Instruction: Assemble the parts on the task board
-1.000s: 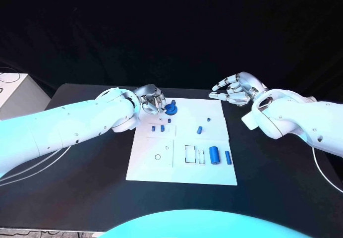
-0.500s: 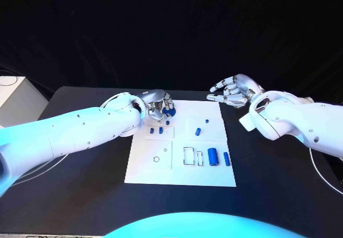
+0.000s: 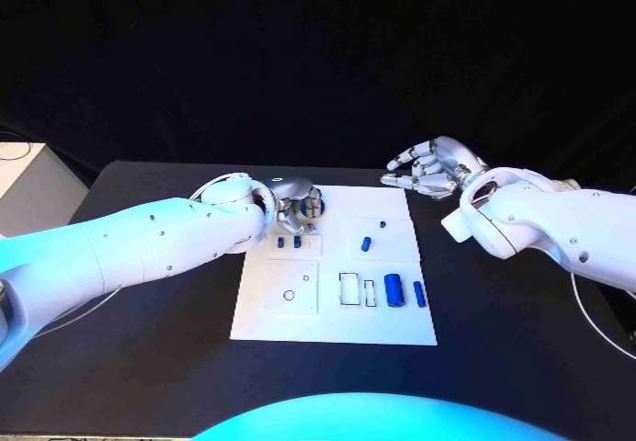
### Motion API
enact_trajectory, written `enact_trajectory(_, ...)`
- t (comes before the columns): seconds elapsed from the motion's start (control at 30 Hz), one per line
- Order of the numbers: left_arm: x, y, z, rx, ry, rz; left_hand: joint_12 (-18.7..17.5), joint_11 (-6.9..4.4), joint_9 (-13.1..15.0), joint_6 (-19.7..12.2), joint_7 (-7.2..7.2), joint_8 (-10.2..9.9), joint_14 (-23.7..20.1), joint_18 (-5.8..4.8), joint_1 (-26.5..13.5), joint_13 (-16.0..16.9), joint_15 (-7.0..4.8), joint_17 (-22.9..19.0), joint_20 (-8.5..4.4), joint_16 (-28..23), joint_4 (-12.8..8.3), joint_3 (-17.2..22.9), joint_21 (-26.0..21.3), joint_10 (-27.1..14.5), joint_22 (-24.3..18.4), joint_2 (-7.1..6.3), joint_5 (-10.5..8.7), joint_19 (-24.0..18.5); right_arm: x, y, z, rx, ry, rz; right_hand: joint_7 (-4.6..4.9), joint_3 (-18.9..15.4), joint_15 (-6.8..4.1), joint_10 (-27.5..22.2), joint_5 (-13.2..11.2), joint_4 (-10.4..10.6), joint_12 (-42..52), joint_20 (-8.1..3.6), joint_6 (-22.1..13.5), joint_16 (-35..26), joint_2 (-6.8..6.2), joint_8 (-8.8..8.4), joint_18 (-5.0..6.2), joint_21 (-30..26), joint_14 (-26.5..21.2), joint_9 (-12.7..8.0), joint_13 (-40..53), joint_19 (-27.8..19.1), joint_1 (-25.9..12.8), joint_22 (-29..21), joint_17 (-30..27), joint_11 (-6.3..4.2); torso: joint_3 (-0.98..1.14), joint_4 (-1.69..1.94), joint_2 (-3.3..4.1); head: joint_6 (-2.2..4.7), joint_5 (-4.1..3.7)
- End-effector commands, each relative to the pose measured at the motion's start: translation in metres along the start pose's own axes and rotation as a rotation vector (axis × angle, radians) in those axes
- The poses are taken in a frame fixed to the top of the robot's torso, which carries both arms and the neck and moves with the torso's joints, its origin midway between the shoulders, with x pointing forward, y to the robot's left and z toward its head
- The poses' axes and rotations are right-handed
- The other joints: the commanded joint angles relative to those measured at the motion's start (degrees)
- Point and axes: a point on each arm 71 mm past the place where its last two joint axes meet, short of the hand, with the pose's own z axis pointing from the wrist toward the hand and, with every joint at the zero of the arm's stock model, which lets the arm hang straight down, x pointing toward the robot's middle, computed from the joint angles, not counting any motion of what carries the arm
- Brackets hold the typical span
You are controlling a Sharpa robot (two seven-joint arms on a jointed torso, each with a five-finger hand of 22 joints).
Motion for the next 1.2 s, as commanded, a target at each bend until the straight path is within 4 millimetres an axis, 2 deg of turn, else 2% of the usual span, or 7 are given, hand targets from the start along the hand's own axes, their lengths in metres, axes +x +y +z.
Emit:
enact_trajectory(0.03,0.005,-0.001,0.002,-0.014,0.062,0.030,-0.19,-0.01,-0.10,0.54,0.02,-0.21,0.45,1.08,0.14,-0.08,0.04,0.02,0.21,0.24,0.09,-0.42,0.20,0.37,0.09,-0.10,-0.06,0.00,0.001,0.001,0.000,-0.016,0.008,-0.001,0.07,-0.34,-0.32,-0.49,-0.15,-0.12,-0.45,-0.18,-0.47,-0.40,0.29,0.39,0.65,-0.36,4.53,0.09,-0.28,2.54,0.12,10.11,10.50,-0.05,-0.05,0.01,0.01,-0.01,-0.05)
enact_trajectory(0.47,0.003,0.001,0.008,-0.032,0.029,0.036,-1.11,0.00,-1.75,1.58,0.33,-0.89,-0.37,1.11,2.09,-1.25,-0.03,-1.66,0.05,0.89,0.03,0.68,0.74,0.99,0.58,0.76,0.26,0.00,0.002,0.002,0.000,-0.018,0.011,-0.001,0.05,-0.34,-0.33,-0.74,-0.15,-0.12,-0.88,-0.19,-0.50,-0.49,0.32,0.43,0.67,-0.45,4.48,0.09,-0.69,2.51,0.14,10.06,10.35,-0.06,-0.03,-0.01,0.08,0.01,-0.28)
enact_trajectory(0.77,0.006,0.002,0.010,-0.043,0.058,0.036,-1.93,0.10,-2.69,2.84,-0.02,-1.07,-0.75,1.10,3.23,-2.15,0.03,-2.56,0.03,1.24,-0.25,2.14,1.20,1.42,1.00,1.33,0.18,-0.18,0.002,0.002,0.000,-0.017,0.013,0.000,0.05,-0.34,-0.33,-0.74,-0.15,-0.12,-0.88,-0.19,-0.50,-0.49,0.32,0.43,0.67,-0.45,4.48,0.09,-0.69,2.51,0.14,10.06,10.35,-0.06,0.02,0.01,0.00,-0.32,-0.46)
enact_trajectory(1.2,0.011,0.004,0.012,-0.068,0.099,0.039,-2.03,-0.39,-3.86,4.23,-0.28,-1.78,1.67,1.15,3.52,-2.78,-0.34,-0.43,-0.17,3.36,-0.63,3.35,2.24,3.62,1.79,1.35,0.07,-0.13,0.002,0.002,0.000,-0.018,0.014,0.000,0.05,-0.34,-0.33,-0.74,-0.15,-0.12,-0.88,-0.19,-0.50,-0.49,0.32,0.43,0.67,-0.45,4.48,0.09,-0.69,2.51,0.14,10.06,10.35,-0.06,-0.01,0.01,-0.04,-0.59,-0.61)
